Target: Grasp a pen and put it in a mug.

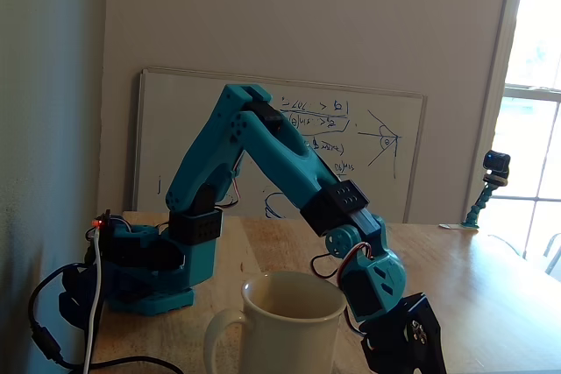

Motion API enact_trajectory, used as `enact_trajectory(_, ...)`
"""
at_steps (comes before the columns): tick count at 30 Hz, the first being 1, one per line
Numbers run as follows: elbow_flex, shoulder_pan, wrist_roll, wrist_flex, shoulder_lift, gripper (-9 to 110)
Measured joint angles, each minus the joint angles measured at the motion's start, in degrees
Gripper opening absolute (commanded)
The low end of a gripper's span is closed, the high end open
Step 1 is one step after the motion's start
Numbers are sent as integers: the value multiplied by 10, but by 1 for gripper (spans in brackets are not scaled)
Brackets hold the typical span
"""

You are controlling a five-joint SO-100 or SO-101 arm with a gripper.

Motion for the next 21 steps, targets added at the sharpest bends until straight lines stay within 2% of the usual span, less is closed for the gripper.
enact_trajectory(4,0,0,0,0,0,29)
enact_trajectory(16,-22,0,0,-7,-27,27)
enact_trajectory(21,-23,0,0,-8,-29,21)
